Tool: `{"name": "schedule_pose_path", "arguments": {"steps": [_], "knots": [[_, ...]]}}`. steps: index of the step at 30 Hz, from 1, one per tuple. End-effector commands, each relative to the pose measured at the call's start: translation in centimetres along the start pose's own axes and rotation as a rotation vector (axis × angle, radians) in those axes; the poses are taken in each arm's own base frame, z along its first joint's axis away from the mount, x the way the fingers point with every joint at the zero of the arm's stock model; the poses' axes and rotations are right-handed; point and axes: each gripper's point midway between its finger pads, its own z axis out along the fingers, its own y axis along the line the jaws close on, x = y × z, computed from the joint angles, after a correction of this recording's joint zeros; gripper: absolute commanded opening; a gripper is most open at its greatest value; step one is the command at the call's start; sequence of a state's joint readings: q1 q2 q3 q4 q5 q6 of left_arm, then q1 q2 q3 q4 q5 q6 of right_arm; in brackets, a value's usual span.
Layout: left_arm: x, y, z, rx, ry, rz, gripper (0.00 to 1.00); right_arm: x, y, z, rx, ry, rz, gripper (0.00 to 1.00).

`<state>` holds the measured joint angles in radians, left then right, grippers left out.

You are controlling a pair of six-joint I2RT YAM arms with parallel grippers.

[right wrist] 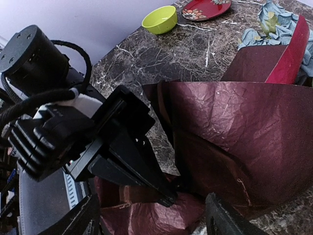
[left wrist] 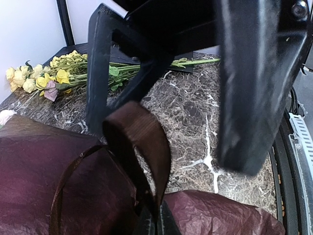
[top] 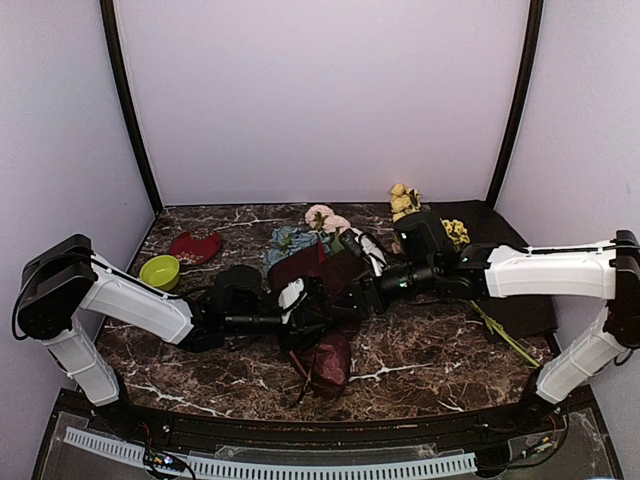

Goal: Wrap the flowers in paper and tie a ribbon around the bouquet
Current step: Cross the ribbon over the folded bouquet.

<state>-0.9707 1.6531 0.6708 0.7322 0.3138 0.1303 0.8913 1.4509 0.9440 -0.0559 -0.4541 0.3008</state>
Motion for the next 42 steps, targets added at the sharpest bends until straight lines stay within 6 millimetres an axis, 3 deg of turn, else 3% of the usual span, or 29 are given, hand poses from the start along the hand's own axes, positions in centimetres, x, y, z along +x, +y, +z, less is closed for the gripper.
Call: {"name": "schedule_pose_path", "arguments": {"steps": [1,4,9,11,14,17,20,22,25,28,29,30,32,34,36,42], "knots": [[-0.6,0.0,0.0,0.009,-0.020,-0.008,0.00,-2.1,1.1,1.2,-0.075,-0.059,-0.032,0.70],[-0.7,-0.1,-0.1,0.012,-0.020,-0.005,0.00,-1.7,0.8,1.8,-0.064,-0.037,-0.026,0.64],[-0.5,0.0,-0.2,0.003,-0.006,-0.007,0.00,-2.2,0.7,1.5,-0.049,-0.055,-0.032,0.00],[-0.8,-0.2,-0.4,0.015,0.005,-0.013,0.03,-2.4,0.1,1.2,-0.010,-0.070,-0.025,0.00],[-0.8,-0.5,-0.6,0.035,0.053,-0.019,0.29,-2.1,-1.0,1.4,0.032,-0.067,-0.002,0.00],[-1.1,-0.5,-1.2,0.035,0.100,-0.033,0.47,-2.1,-1.8,1.4,0.065,-0.062,0.011,0.00],[-2.9,-0.7,-2.9,0.027,0.093,-0.033,0.66,-2.2,-2.0,1.4,0.069,-0.066,0.014,0.00],[-4.1,-0.7,-4.1,0.007,0.082,-0.031,0.73,-2.3,-1.9,1.4,0.067,-0.064,0.012,0.00],[-5.0,0.1,-6.3,-0.069,0.091,-0.051,0.77,-2.5,-2.0,1.3,0.074,-0.067,0.010,0.00],[-4.5,3.4,-9.2,-0.267,0.140,-0.151,0.78,-2.5,-2.0,1.3,0.073,-0.063,0.008,0.00],[-3.7,4.6,-10.3,-0.322,0.174,-0.205,0.73,-2.6,-1.9,1.3,0.072,-0.060,0.008,0.00],[-2.5,5.6,-11.3,-0.377,0.218,-0.262,0.62,-2.6,-2.0,1.3,0.075,-0.060,0.006,0.00],[0.7,8.0,-13.4,-0.495,0.322,-0.393,0.32,-2.7,-2.1,1.3,0.080,-0.063,0.009,0.00],[3.5,9.1,-14.7,-0.547,0.396,-0.494,0.18,-2.7,-2.3,1.4,0.081,-0.057,0.012,0.00],[5.1,9.2,-15.1,-0.546,0.415,-0.540,0.18,-2.7,-2.3,1.6,0.078,-0.047,0.016,0.00],[8.5,10.5,-14.0,-0.567,0.392,-0.510,0.52,-2.8,-2.0,1.8,0.056,-0.040,0.022,0.00]]}}
